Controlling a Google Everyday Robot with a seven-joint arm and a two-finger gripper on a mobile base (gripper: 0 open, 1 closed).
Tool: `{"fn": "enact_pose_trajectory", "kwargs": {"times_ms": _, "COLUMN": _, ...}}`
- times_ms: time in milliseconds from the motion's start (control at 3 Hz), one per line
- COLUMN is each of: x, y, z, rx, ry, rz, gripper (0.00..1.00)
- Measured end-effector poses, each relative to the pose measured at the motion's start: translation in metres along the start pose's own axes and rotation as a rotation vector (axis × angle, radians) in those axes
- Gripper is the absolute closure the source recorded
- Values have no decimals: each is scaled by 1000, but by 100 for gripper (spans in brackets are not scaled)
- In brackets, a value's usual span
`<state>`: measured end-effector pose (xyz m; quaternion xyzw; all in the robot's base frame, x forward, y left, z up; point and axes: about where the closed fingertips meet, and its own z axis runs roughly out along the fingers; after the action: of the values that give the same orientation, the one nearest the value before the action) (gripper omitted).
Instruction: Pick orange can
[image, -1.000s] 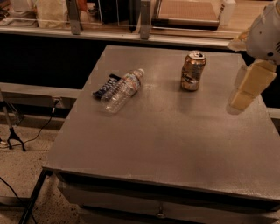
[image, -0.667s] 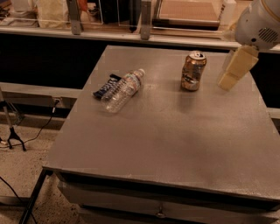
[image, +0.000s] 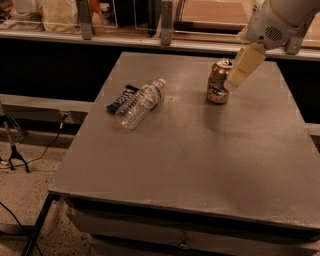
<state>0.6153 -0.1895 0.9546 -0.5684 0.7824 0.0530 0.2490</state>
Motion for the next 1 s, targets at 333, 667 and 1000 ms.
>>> {"fn": "enact_pose_trajectory", "kwargs": {"times_ms": 333, "x": -2, "y": -18, "z": 33, "rx": -21, "ry": -9, "rz": 27, "gripper": 0}}
{"fn": "enact_pose_trajectory", "kwargs": {"times_ms": 667, "x": -3, "y": -22, "z": 43, "rx": -29, "ry": -11, "rz": 32, "gripper": 20}}
{"fn": "enact_pose_trajectory", "kwargs": {"times_ms": 1000, "x": -4, "y": -22, "z": 46, "rx": -31, "ry": -11, "rz": 31, "gripper": 43}}
